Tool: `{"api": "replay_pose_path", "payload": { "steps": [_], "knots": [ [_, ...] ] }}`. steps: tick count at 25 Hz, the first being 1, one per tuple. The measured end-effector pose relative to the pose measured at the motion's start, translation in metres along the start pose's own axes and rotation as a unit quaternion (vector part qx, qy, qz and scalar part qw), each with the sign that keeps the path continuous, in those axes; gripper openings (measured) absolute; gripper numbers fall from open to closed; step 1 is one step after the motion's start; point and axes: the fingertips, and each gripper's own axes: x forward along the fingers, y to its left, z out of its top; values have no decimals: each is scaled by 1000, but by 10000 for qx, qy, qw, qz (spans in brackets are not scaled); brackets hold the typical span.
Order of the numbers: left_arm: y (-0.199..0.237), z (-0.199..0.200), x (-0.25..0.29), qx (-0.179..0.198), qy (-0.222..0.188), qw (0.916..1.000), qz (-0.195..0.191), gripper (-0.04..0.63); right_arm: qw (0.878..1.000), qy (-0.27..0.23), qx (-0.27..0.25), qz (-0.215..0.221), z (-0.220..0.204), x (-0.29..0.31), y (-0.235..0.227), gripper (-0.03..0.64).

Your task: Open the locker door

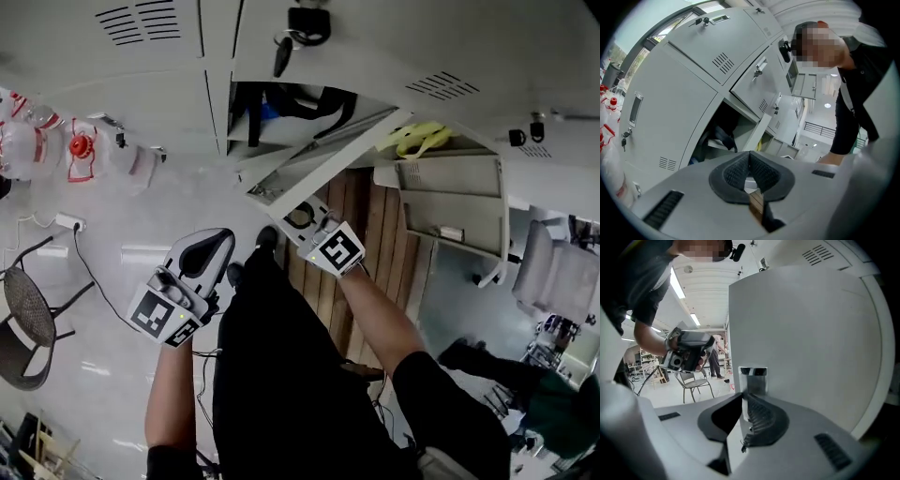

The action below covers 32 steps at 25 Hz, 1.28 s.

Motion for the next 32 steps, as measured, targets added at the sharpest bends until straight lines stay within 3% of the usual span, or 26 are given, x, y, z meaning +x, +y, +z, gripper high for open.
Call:
{"api": "replay_pose_path", "payload": {
  "steps": [13, 24, 32],
  "knots": [
    [-44, -47, 19, 14, 568, 9978, -336, 11, 9992, 14, -75, 384, -26, -67, 19, 58],
    [-86, -64, 61, -20, 551, 9978, -371, 11, 9964, 6, -264, 810, -41, -113, 20, 60],
    [-93, -75, 74, -51, 580, 9982, -162, 11, 9934, -52, -261, 1117, -48, -131, 18, 60]
  ]
}}
